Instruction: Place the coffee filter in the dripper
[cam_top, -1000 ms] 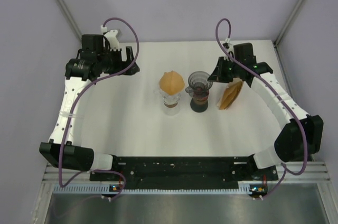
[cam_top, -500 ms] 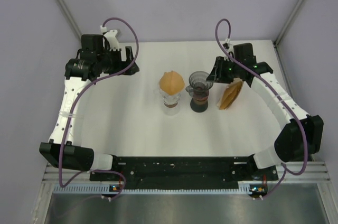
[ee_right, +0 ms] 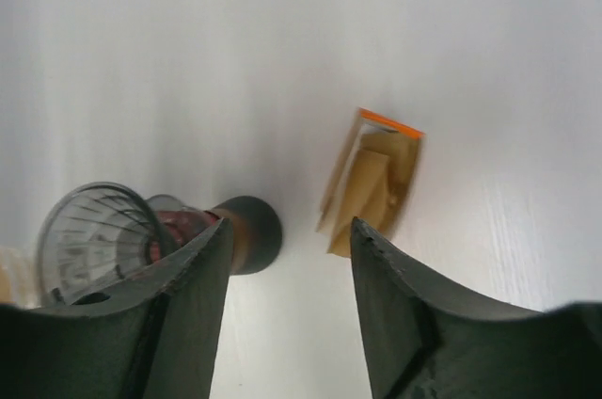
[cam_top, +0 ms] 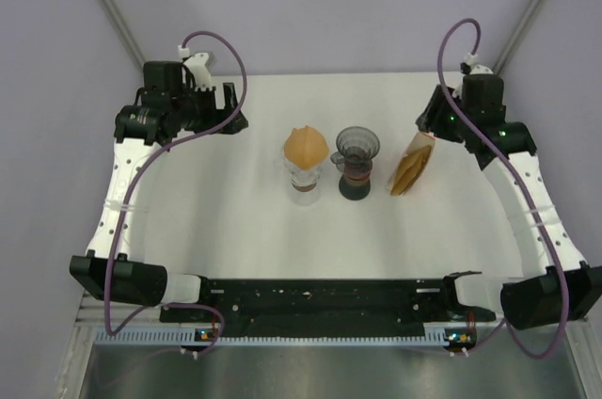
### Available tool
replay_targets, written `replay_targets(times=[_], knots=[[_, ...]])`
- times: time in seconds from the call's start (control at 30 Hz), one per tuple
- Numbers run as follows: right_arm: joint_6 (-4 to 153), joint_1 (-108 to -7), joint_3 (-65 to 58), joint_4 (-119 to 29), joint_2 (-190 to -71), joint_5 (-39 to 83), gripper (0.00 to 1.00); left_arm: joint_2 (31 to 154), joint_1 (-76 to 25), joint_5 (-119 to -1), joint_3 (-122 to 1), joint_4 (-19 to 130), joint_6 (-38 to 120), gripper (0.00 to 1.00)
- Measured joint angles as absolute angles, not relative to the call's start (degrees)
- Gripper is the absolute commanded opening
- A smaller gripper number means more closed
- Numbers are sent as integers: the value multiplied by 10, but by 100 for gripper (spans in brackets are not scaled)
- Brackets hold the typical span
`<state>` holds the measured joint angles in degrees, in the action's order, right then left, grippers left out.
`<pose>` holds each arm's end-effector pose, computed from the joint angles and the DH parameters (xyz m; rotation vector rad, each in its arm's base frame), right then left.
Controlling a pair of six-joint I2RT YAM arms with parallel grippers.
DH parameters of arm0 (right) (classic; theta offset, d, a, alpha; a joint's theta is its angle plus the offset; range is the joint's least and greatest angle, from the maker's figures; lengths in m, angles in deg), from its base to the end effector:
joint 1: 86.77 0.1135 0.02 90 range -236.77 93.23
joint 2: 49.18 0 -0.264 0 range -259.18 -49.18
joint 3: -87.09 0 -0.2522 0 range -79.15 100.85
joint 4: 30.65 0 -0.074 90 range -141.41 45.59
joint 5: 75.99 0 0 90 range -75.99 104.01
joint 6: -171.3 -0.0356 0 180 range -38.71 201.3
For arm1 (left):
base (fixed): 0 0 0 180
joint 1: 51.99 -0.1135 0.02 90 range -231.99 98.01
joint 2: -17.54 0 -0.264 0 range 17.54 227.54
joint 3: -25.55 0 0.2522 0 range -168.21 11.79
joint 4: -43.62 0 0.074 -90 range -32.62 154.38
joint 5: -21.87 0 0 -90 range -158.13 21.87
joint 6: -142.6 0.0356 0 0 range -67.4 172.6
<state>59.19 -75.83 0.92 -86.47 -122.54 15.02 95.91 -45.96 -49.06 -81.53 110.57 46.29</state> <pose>0.2650 0.0519 0.3912 0.2049 2.1992 0.3433 0.2698 -0.0402 0.4266 0.1764 2.2327 -0.4892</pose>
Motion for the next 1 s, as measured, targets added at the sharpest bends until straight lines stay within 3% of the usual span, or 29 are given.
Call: replay_targets(times=[0.1,0.2,0.33,0.43,0.57,0.7,0.83,1.0], knots=[[575,-781,-47,-855,-1176,104,37,958,-460,-486,-815,1106,463,94],[553,-779,-122,-833,-1163,102,34,958,-460,-483,-815,1106,463,94],[514,-775,-232,-814,-1164,104,36,958,-460,-480,-815,1106,463,94],[495,-766,-267,-802,-1163,108,43,957,-460,-480,-815,1106,463,94],[492,-755,-254,-785,-1157,104,54,956,-460,-480,-815,1106,463,94],[518,-730,-179,-780,-1157,111,72,956,-460,-480,-815,1106,463,94],[560,-672,-74,-766,-1191,143,72,956,-460,-480,-815,1106,463,94],[578,-643,-29,-761,-1264,163,63,955,-462,-480,-815,1106,463,94]])
